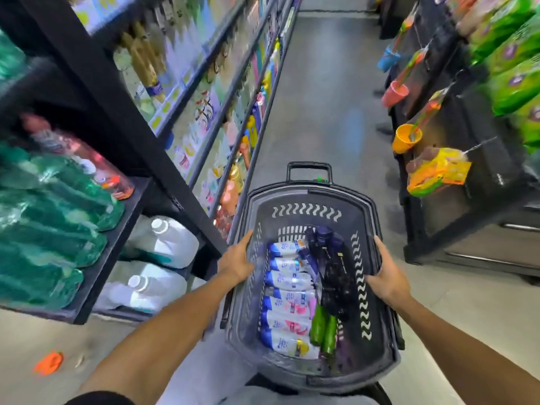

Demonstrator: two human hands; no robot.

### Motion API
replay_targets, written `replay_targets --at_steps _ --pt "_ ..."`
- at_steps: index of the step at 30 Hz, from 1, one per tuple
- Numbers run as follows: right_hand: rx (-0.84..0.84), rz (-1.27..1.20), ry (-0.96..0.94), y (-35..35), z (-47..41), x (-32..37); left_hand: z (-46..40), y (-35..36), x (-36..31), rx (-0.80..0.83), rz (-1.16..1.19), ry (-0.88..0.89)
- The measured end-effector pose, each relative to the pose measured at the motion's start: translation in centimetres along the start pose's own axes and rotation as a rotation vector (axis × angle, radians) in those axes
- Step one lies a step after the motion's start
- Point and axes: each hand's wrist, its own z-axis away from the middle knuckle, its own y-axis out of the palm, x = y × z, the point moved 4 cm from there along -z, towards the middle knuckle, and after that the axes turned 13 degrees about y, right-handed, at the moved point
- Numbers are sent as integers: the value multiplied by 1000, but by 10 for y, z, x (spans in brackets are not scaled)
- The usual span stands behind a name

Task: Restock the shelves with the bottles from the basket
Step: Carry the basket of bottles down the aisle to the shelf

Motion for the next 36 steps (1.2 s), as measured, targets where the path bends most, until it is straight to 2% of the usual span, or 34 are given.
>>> replay_targets --at_steps 4,10,18,26,32,36 --pt "0 -3 13 -6 -92 49 -98 -29 1 -8 -42 -9" --pt "115 -74 -25 -5 -247 129 -247 -58 12 28 -43 -90" --pt "180 -21 28 -1 -380 217 -391 -79 38 45 -95 -122" --pt "122 44 145 66 -481 260 -525 -58 114 100 3 -85" --pt "108 18 190 128 -521 262 -566 -22 169 165 43 -100" --pt "155 30 211 180 -557 250 -580 19 207 215 -7 -217"
